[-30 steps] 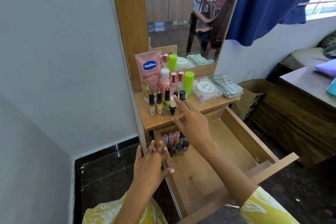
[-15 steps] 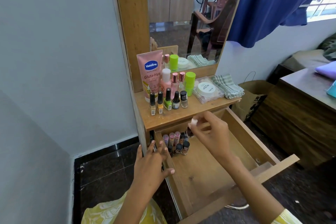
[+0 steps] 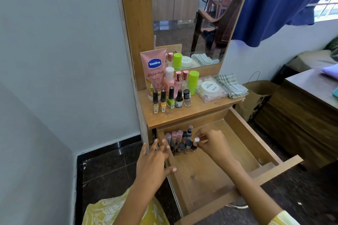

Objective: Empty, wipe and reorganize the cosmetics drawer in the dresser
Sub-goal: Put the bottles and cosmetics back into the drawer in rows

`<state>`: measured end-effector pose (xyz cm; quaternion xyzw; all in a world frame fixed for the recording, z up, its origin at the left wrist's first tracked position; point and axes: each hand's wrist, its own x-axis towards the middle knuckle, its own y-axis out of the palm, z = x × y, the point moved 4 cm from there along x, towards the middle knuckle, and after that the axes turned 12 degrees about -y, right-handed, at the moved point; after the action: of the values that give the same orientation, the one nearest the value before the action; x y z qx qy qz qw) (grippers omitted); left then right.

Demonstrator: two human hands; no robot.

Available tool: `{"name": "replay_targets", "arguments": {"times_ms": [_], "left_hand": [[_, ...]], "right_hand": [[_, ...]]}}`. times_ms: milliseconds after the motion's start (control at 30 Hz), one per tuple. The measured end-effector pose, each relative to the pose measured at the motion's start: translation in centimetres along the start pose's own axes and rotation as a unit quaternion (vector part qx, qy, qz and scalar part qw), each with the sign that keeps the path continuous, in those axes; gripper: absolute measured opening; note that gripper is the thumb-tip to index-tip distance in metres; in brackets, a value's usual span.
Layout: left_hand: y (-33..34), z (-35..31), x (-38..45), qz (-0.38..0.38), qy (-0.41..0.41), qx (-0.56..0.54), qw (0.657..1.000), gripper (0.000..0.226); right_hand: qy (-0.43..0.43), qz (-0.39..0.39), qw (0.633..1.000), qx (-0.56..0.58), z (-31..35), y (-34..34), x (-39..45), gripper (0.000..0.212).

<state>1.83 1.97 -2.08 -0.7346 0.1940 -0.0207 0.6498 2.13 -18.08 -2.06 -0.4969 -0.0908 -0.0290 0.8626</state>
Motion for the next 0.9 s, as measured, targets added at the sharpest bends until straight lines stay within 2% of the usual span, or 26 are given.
{"name": "replay_targets", "arguments": {"times_ms": [167,300,367,467,533,567,667,767,900], "left_hand": [[0.1,0.1,0.0,-0.016,0.011,-0.007,1.0,0.07],[-0.4,-0.1,-0.2,-0.045,0.031,-0.024,0.998,0.064],[-1.7,-0.1,-0.4,-0.115,0.038,-0.092,0.988,0.053],[-4.7,0.4,-0.3,-0.255,0.022,-0.199,0.946,0.038],[-6.6,0.9,0.6,-0.336,0.006,-0.226,0.914,0.037],[-7.4,1.1,1.3,-0.351,-0.008,-0.219,0.91,0.039],[-8.9,1.7,3.6,-0.353,-0.04,-0.182,0.917,0.047],[-9.6,1.8,5.4,-0.342,-0.037,-0.156,0.926,0.049],[-10.1,1.7,6.4,-0.343,-0.011,-0.228,0.911,0.041]], "right_hand": [[0.012,0.01,0.999,-0.032,0.1,0.2,-0.1,0.017],[0.019,0.03,0.996,-0.079,0.1,-0.4,-0.4,0.03],[0.017,-0.004,0.995,-0.094,0.7,-1.2,-0.7,0.03],[-0.031,-0.101,0.993,-0.055,2.7,-1.6,-1.3,0.016],[-0.072,-0.144,0.987,-0.015,4.5,-0.9,-1.8,0.01],[-0.091,-0.159,0.983,0.01,5.3,-0.3,-2.0,0.01],[-0.123,-0.176,0.975,0.05,6.7,1.3,-2.5,0.01],[-0.125,-0.192,0.97,0.075,6.3,1.6,-2.5,0.011],[-0.125,-0.207,0.966,0.092,5.8,1.5,-2.6,0.012]]}}
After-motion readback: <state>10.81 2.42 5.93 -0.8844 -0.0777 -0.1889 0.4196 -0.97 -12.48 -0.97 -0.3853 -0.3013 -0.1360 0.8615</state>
